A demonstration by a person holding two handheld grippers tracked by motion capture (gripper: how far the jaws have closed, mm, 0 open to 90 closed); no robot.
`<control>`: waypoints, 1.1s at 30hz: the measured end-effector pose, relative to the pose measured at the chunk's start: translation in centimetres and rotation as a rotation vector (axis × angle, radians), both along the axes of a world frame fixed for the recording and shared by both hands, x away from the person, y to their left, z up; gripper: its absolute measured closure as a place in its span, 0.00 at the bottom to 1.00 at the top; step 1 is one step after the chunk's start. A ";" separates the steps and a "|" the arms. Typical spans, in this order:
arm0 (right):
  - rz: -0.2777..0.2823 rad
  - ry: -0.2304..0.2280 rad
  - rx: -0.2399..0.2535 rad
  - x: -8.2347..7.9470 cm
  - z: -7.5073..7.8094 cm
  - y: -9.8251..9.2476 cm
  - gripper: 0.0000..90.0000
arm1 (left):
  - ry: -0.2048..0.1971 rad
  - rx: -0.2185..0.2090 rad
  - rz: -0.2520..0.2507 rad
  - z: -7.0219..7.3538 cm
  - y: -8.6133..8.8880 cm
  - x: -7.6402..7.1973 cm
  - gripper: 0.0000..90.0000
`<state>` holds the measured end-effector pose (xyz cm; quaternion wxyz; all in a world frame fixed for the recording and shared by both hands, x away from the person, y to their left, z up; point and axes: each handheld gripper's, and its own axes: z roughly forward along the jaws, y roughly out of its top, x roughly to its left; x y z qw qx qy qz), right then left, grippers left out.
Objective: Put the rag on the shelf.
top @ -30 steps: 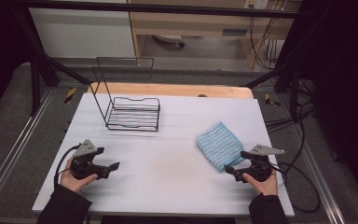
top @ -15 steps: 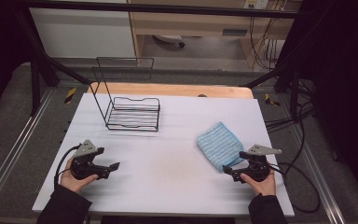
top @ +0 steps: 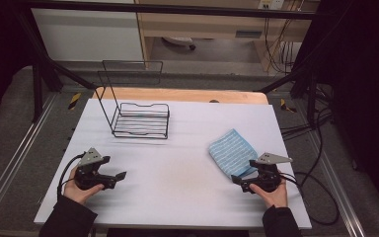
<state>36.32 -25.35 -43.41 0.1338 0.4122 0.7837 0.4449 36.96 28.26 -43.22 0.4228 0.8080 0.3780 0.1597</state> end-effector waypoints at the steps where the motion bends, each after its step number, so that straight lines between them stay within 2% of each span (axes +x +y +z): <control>1: 0.003 -0.002 -0.004 0.0 0.0 0.1 0.01 | 0.001 0.000 0.000 0.0 0.0 0.0 0.10; 7: 0.007 -0.018 -0.032 0.2 0.2 1.2 0.04 | 0.001 0.002 0.006 0.0 0.1 0.0 0.11; 11: -0.003 -0.006 -0.060 0.6 0.2 1.9 0.07 | 0.000 0.006 0.004 0.0 0.0 0.0 0.11; 16: 0.041 -0.006 -0.099 1.0 0.0 3.5 0.23 | 0.004 0.006 0.007 -0.1 0.0 0.1 0.11; 20: 0.070 -0.011 -0.138 1.1 -0.4 4.3 0.41 | 0.004 0.008 0.007 -0.1 0.0 0.1 0.11; 23: 0.068 -0.007 -0.156 1.2 -0.6 4.5 0.45 | 0.004 0.009 0.008 -0.1 0.0 0.1 0.11; 27: 0.050 -0.006 -0.220 1.5 -1.1 4.7 0.62 | 0.006 0.010 0.007 -0.1 0.0 0.1 0.12; 31: 0.049 -0.018 -0.243 1.6 -1.3 4.7 0.68 | 0.007 0.013 0.006 -0.1 0.0 0.1 0.12; 33: 0.048 -0.031 -0.273 1.6 -1.5 4.8 0.73 | 0.008 0.013 0.007 -0.1 0.0 0.1 0.13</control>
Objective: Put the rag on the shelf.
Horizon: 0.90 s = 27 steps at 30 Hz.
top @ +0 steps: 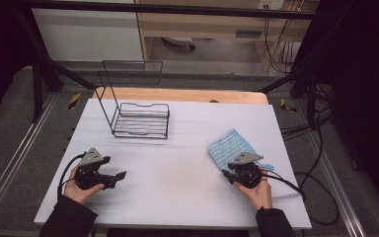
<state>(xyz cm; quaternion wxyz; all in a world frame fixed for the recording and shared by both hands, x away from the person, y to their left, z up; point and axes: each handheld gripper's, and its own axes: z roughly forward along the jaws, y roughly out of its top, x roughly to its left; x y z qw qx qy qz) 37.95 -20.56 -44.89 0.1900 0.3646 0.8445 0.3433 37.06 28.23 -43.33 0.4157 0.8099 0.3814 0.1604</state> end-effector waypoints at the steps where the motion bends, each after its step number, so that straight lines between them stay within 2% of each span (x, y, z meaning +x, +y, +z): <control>1: -0.002 -0.008 -0.007 0.0 0.0 0.0 0.76 | 0.001 0.000 0.001 0.0 0.0 0.0 0.13; 7: -0.007 -0.024 -0.024 -0.1 0.0 0.0 0.85 | 0.000 0.002 0.001 0.0 0.0 0.0 0.13; 10: -0.015 -0.010 -0.018 0.0 0.2 -0.1 0.91 | 0.000 0.003 0.003 0.0 0.0 0.0 0.13; 16: -0.024 -0.006 0.015 -0.1 0.5 -0.3 0.94 | -0.002 0.001 0.005 0.0 0.0 0.0 0.13; 18: -0.028 0.002 0.062 -0.4 1.0 -0.4 0.94 | -0.004 0.005 0.005 0.1 0.0 -0.1 0.13; 20: -0.026 0.007 0.077 -0.5 1.3 -0.4 0.94 | -0.005 0.005 0.005 0.1 0.0 -0.1 0.13; 21: -0.018 0.007 0.107 -0.8 1.7 -0.4 0.94 | -0.004 0.003 0.006 0.1 0.0 0.0 0.13; 27: 0.006 0.046 0.171 -1.2 2.1 0.8 0.95 | -0.001 0.007 0.008 0.1 0.0 0.0 0.13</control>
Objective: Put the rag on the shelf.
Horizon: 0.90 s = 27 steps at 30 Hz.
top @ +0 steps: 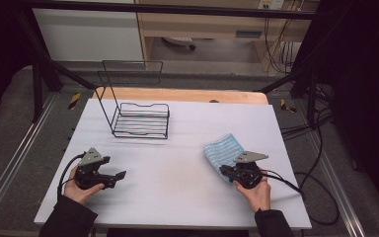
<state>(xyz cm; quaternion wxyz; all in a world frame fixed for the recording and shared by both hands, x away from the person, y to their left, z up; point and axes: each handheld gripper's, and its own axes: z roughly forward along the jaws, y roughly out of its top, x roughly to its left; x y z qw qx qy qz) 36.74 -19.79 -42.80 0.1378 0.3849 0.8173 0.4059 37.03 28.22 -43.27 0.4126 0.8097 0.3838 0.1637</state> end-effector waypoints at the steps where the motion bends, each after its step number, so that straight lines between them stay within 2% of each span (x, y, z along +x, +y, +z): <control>1: 0.001 0.007 0.001 0.0 0.0 0.2 0.94 | 0.000 0.000 0.000 0.0 0.0 0.0 0.13; 10: 0.030 0.045 0.059 -0.5 0.2 1.7 0.95 | -0.002 -0.001 0.004 0.0 0.1 0.0 0.13; 15: 0.039 0.055 0.052 -0.8 0.1 2.4 0.94 | 0.001 0.006 0.002 0.0 0.0 0.0 0.13; 19: 0.056 0.063 0.069 -1.1 0.1 3.3 0.94 | 0.002 0.007 0.002 0.0 0.0 0.0 0.13; 27: 0.071 0.067 0.071 -1.2 -0.1 4.6 0.94 | 0.003 0.007 0.000 0.0 -0.1 0.0 0.14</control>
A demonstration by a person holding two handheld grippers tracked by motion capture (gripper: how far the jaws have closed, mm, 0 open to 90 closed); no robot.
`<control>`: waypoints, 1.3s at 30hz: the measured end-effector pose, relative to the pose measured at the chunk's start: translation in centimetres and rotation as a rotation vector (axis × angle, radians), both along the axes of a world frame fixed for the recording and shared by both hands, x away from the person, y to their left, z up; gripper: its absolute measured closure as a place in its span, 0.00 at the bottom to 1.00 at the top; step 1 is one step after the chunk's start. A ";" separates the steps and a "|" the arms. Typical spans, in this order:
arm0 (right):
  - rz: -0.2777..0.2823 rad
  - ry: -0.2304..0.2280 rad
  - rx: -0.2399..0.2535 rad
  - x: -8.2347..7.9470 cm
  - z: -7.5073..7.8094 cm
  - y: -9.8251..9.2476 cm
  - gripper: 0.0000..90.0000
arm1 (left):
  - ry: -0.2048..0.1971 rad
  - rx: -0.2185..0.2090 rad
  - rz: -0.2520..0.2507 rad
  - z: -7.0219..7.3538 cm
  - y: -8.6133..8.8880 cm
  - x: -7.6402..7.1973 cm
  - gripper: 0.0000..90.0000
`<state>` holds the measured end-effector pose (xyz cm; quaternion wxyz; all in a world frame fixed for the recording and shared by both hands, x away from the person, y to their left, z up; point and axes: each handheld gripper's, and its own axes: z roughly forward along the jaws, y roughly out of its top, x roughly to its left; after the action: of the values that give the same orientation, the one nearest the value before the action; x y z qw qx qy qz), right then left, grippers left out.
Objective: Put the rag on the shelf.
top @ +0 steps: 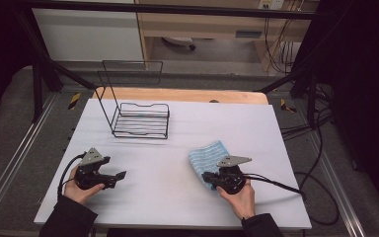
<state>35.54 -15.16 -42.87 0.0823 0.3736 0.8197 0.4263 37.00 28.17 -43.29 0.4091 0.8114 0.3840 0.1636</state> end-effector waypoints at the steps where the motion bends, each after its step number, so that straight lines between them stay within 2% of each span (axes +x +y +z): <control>1: -0.001 0.006 0.008 0.0 0.0 0.2 0.94 | 0.001 -0.004 0.000 0.0 0.0 0.0 0.13; 8: -0.004 0.008 0.017 0.2 -0.1 1.3 0.94 | 0.002 -0.003 0.004 0.0 0.1 0.1 0.13; 11: -0.011 0.025 0.028 0.4 -0.4 2.0 0.94 | 0.006 -0.001 0.006 -0.1 0.0 0.1 0.13; 17: -0.007 0.018 0.033 0.5 -0.3 2.7 0.94 | 0.006 0.000 0.007 -0.1 0.0 0.1 0.13; 19: -0.009 0.029 0.050 0.6 -0.4 3.3 0.94 | 0.006 -0.008 0.011 -0.1 0.0 0.1 0.13; 30: -0.007 0.043 0.052 0.9 -0.8 6.3 0.94 | 0.015 0.003 0.008 -0.3 0.0 0.2 0.13; 32: -0.009 0.048 0.033 0.9 -0.9 7.2 0.94 | 0.013 -0.001 0.009 -0.3 -0.1 0.2 0.13; 39: -0.007 0.053 0.044 0.9 -0.9 8.6 0.94 | 0.013 -0.002 0.010 -0.2 0.0 0.2 0.13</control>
<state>36.48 -6.53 -43.78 0.0537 0.3892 0.8106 0.4342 37.17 28.13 -43.53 0.4067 0.8101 0.3909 0.1600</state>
